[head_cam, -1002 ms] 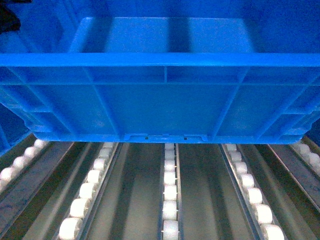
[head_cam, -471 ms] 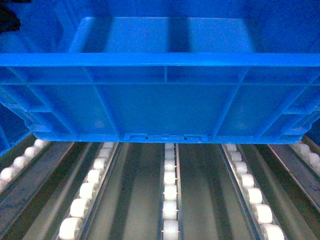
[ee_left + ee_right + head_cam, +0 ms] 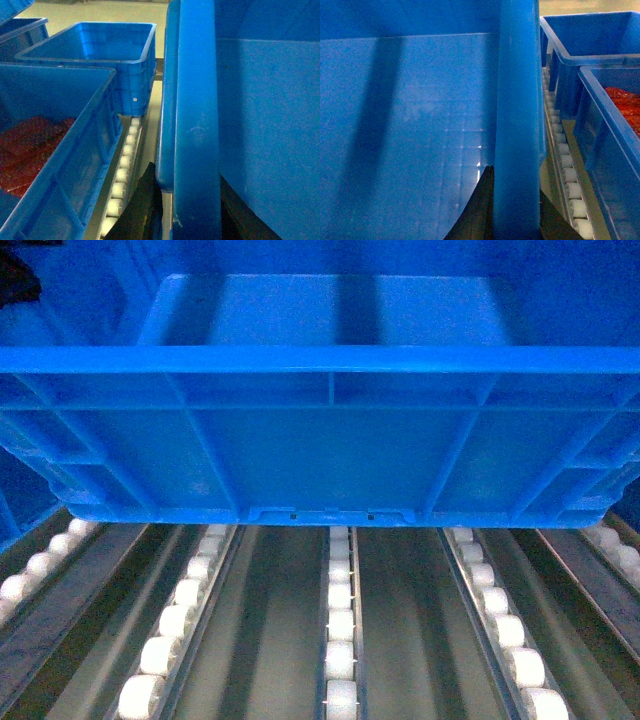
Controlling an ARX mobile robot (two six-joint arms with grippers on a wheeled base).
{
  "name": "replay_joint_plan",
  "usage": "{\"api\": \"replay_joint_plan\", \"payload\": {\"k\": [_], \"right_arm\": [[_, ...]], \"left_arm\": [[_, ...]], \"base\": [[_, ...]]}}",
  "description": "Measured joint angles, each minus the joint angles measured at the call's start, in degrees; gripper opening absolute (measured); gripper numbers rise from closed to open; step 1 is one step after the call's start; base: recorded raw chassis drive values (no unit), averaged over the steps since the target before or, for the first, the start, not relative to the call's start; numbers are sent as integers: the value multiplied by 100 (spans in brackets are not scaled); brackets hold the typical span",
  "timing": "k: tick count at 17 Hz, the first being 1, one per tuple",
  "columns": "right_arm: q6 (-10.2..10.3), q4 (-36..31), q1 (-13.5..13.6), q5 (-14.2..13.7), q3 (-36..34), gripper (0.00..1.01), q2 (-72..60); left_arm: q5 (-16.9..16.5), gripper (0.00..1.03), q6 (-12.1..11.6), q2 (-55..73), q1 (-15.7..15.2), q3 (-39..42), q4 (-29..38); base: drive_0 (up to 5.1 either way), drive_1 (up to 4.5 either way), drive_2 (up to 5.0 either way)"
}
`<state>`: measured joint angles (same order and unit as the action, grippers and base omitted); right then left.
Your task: Place box next to blue box on left shelf
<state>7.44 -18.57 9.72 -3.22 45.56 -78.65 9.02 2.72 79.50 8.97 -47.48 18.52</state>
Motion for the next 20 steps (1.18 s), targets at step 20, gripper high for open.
{"api": "replay_joint_plan", "payload": {"k": [20], "right_arm": [[-199, 304, 186, -616, 85, 8, 39]], "left_arm": [[-11, 16, -164, 70, -2, 227, 590]], "base": [[2, 170, -166]]}}
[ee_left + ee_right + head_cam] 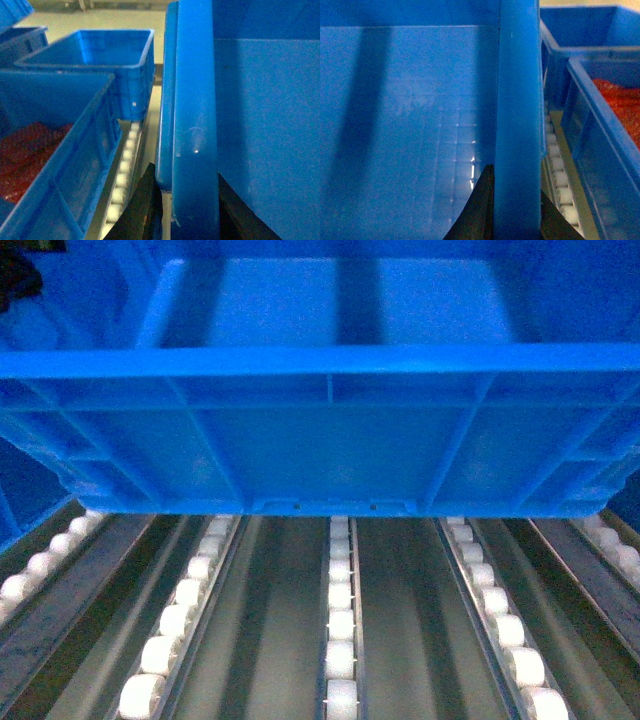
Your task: Place box next to blue box on left shelf
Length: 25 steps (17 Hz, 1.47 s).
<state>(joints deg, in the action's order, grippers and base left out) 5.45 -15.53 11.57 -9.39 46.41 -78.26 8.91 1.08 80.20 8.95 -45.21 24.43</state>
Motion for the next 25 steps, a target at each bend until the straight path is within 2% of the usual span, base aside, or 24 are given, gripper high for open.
{"api": "replay_joint_plan", "payload": {"k": [3, 5, 7, 9, 10, 11, 12, 15, 16, 17, 20, 25], "right_arm": [[243, 1099, -46, 367, 48, 8, -59], [308, 1497, -74, 505, 48, 8, -160], [341, 1735, -87, 461, 48, 8, -271], [389, 1838, -227, 444, 44, 8, -494], [389, 1904, -234, 450, 9, 8, -608], [391, 1971, -264, 463, -2, 12, -675], [374, 1989, -256, 402, 0, 27, -680], [372, 1746, -278, 273, -15, 45, -693], [402, 1410, -332, 214, -13, 54, -675], [479, 1040, -389, 184, -9, 64, -614], [603, 592, -455, 94, -11, 75, -551], [728, 260, -487, 37, -11, 91, -468]], "left_arm": [[-125, 16, 85, 20, 0, -66, -1198], [-201, 16, 221, 122, 0, -87, -1751], [-282, 16, 317, 197, 0, -96, -2015], [-459, 16, 476, 450, 42, -96, -2096], [-455, 16, 498, 605, 55, -94, -2223], [-400, 16, 496, 643, 87, -105, -2293], [-424, 22, 520, 645, 98, -105, -2175], [-706, 42, 841, 643, 120, -107, -1377], [-706, 51, 955, 608, 195, -107, -916], [-859, 60, 1108, 566, 234, -103, -431], [-896, 71, 1222, 461, 271, -120, -63], [-975, 87, 1263, 354, 308, -197, -44]], "base": [[0, 0, 0], [0, 0, 0], [0, 0, 0], [0, 0, 0], [0, 0, 0], [0, 0, 0], [0, 0, 0], [0, 0, 0], [0, 0, 0], [0, 0, 0], [0, 0, 0], [0, 0, 0]]}}
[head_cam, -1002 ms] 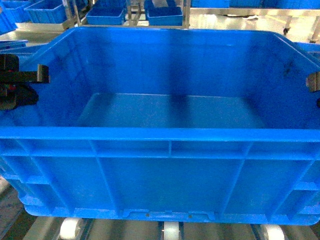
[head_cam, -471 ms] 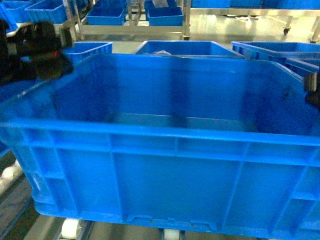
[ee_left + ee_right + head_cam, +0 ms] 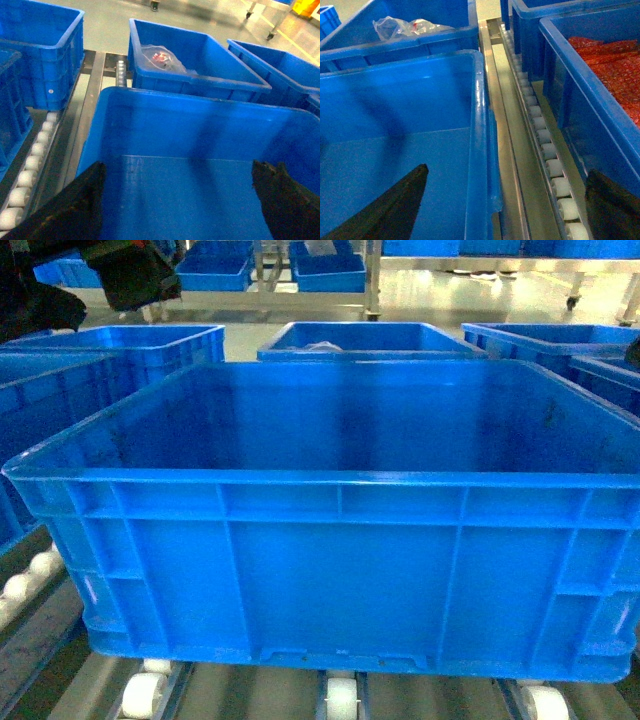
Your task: Place box next to blue box on left shelf
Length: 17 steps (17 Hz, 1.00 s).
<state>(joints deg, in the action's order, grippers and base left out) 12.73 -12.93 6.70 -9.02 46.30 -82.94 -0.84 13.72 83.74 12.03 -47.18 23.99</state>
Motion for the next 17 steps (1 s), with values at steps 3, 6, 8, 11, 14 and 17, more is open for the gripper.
{"api": "replay_joint_plan", "payload": {"k": [3, 6, 8, 11, 14, 17], "right_arm": [[63, 9, 2, 2, 0, 100, 20], [81, 28, 4, 4, -2, 98, 17], [-155, -1419, -50, 192, -415, 90, -55], [-1058, -3786, -199, 417, -2050, 51, 535], [-1182, -3901, -317, 560, -2920, 12, 1344], [-1237, -3753, -706, 881, -3526, 2, 2124]], "left_arm": [[4, 99, 24, -2, -2, -2, 74], [286, 98, 90, -4, -52, 4, 168], [463, 96, 33, 2, -61, 72, 468], [999, 58, -1064, -632, -293, 1602, 2212], [752, 19, -1268, -1412, -542, 2645, 2463], [581, 2, -1272, -2129, -741, 3364, 2435]], "base": [[0, 0, 0], [0, 0, 0], [0, 0, 0], [0, 0, 0], [0, 0, 0], [0, 0, 0]]}}
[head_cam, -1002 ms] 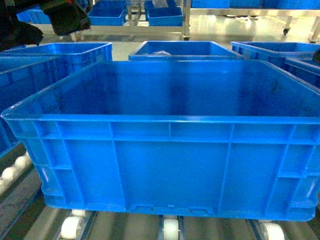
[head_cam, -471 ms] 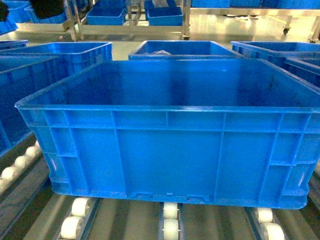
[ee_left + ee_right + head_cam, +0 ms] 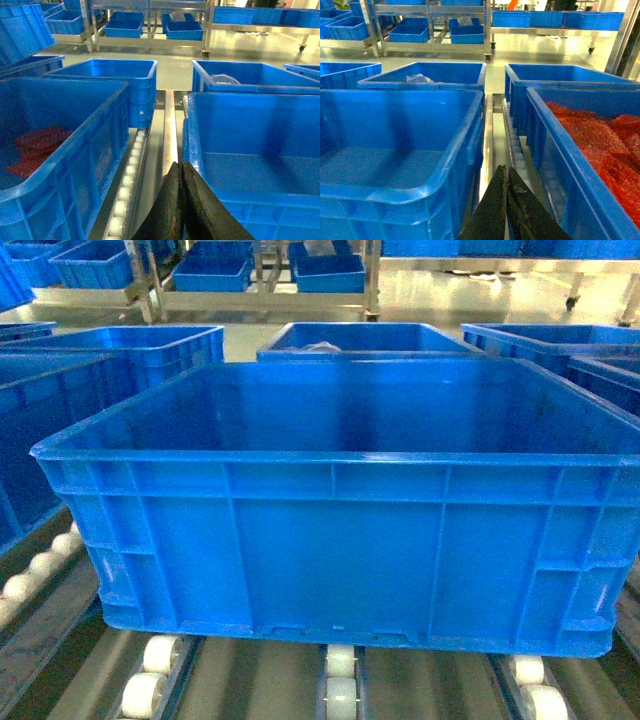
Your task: Place box next to blue box on left shelf
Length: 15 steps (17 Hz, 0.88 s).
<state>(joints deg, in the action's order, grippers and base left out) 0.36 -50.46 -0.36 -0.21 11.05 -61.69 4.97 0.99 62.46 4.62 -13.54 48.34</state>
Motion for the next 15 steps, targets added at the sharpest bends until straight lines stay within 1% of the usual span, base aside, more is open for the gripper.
{"api": "replay_joint_plan", "payload": {"k": [1, 2, 3, 4, 5, 6, 7, 9, 10, 11, 15], "right_arm": [[0, 120, 26, 22, -166, 2, 269], [0, 243, 35, 24, -304, 2, 483], [0, 389, 35, 22, -444, 2, 750], [0, 562, 35, 22, -546, 2, 1051], [0, 726, 35, 26, -629, 2, 1329], [0, 348, 31, 20, -846, 2, 1327], [0, 691, 35, 24, -984, 2, 1504], [0, 1152, 35, 24, -1025, 2, 2173], [0, 1412, 35, 24, -1025, 2, 2457], [0, 1692, 35, 24, -1027, 2, 2706], [0, 2616, 35, 24, -1029, 2, 3707]], "left_arm": [[-66, 2, 0, -254, -42, 186, -48], [-352, 2, -2, -505, -238, 358, -157], [-457, 2, -2, -748, -444, 505, -269], [-439, 2, -2, -1010, -494, 632, -385], [-487, 2, -2, -1300, -470, 758, -549], [-496, 2, -2, -1545, -459, 850, -708], [-496, 2, -2, -1799, -459, 942, -859], [-498, 2, -2, -2039, -461, 1217, -761], [-496, 2, -2, -2225, -461, 1263, -1108], [-496, 2, -2, -2564, -461, 1263, -1266], [-494, 2, -2, -3613, -461, 1266, -2240]], "base": [[0, 0, 0], [0, 0, 0], [0, 0, 0], [0, 0, 0], [0, 0, 0], [0, 0, 0], [0, 0, 0], [0, 0, 0], [0, 0, 0], [0, 0, 0], [0, 0, 0]]}}
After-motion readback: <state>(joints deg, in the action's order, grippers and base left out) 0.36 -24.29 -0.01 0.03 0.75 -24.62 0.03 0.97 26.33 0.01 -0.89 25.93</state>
